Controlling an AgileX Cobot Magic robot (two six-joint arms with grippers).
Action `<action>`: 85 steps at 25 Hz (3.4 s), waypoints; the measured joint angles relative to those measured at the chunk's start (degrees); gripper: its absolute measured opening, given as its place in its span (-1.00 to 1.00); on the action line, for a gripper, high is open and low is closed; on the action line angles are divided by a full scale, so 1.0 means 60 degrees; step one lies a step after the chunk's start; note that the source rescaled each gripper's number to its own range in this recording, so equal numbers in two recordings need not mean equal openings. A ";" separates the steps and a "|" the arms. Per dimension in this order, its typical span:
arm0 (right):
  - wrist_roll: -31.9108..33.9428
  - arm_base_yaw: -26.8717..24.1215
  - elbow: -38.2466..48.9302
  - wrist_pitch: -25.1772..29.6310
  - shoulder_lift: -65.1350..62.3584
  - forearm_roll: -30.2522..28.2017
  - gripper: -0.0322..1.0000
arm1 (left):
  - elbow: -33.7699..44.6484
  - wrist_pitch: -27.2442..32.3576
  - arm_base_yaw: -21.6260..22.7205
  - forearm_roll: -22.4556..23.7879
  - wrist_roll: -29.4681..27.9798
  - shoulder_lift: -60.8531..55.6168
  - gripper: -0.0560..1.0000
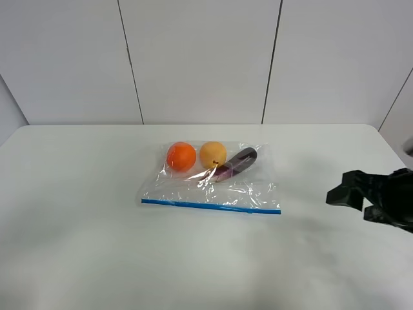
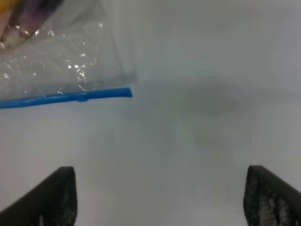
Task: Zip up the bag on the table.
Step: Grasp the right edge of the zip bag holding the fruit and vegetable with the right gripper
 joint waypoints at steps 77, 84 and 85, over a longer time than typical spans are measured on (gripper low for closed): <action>-1.3037 0.0000 -0.2502 0.3446 0.9345 1.0416 0.06 | 0.0000 0.0000 0.0000 0.0000 0.0000 0.0000 0.88; -1.3004 0.0000 -0.2502 0.3709 0.9384 1.0445 -0.53 | 0.0000 0.0000 0.0000 0.0000 0.0000 0.0000 0.88; -1.2968 0.0000 -0.2502 0.3732 0.9398 1.0445 -0.64 | 0.0000 0.0000 0.0000 0.0000 0.0000 0.0000 0.88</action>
